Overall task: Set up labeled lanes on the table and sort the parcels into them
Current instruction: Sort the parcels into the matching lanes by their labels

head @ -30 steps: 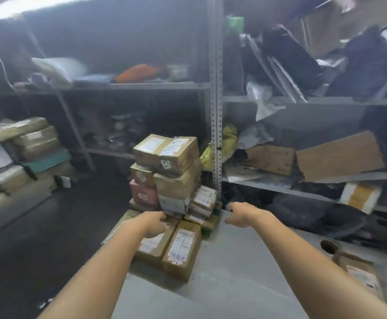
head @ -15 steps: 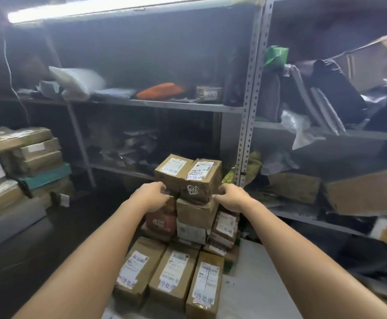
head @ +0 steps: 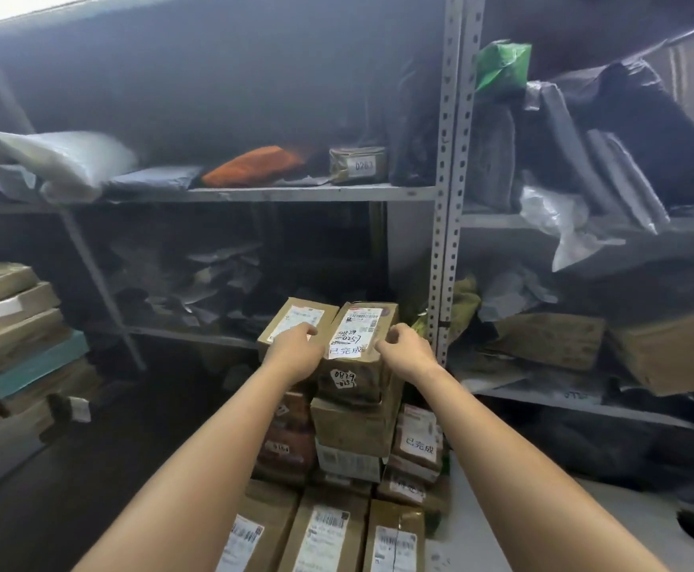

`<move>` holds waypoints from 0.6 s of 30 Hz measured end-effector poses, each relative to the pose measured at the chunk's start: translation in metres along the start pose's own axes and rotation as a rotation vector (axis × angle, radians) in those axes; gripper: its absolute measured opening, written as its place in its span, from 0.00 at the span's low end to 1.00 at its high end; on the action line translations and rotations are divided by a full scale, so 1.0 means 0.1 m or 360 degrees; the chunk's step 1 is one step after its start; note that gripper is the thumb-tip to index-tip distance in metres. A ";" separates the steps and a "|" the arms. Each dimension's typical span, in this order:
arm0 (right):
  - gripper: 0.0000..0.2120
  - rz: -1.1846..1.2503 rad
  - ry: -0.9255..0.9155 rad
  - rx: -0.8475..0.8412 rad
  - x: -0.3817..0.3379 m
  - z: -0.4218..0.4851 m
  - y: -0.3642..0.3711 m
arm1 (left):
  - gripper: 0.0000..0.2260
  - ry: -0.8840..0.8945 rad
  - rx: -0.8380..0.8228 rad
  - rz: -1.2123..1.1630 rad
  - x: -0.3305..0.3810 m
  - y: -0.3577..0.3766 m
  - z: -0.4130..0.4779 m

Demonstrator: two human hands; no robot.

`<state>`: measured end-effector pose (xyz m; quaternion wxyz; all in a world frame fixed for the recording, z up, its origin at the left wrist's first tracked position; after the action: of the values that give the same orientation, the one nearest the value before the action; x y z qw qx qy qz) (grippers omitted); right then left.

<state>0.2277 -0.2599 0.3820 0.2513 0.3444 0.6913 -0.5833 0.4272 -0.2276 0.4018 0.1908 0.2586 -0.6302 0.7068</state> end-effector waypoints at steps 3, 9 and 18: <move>0.24 0.0121 0.0116 0.0040 -0.03 0.22 0.06 | 0.20 0.0051 -0.0020 -0.0079 -0.05 0.10 0.35; 0.20 0.0444 0.0315 0.0041 -0.08 0.48 0.28 | 0.21 0.0165 -0.0155 -0.0246 -0.07 0.28 0.87; 0.25 0.0519 0.0395 0.0155 -0.06 0.47 0.34 | 0.13 0.0130 -0.0456 -0.0178 -0.11 0.34 1.16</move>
<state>0.2553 -0.3039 0.3563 0.2382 0.5328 0.6230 -0.5208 0.4303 -0.3466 0.3761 0.2904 0.2343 -0.7009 0.6079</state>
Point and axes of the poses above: each hand's wrist, its own z-axis towards the middle knuckle, its own y-axis out of the palm, x = y × z, the point moved 4 cm from there along z, towards the middle knuckle, and after that the axes turned 9 degrees about y, right-handed, at the moved point
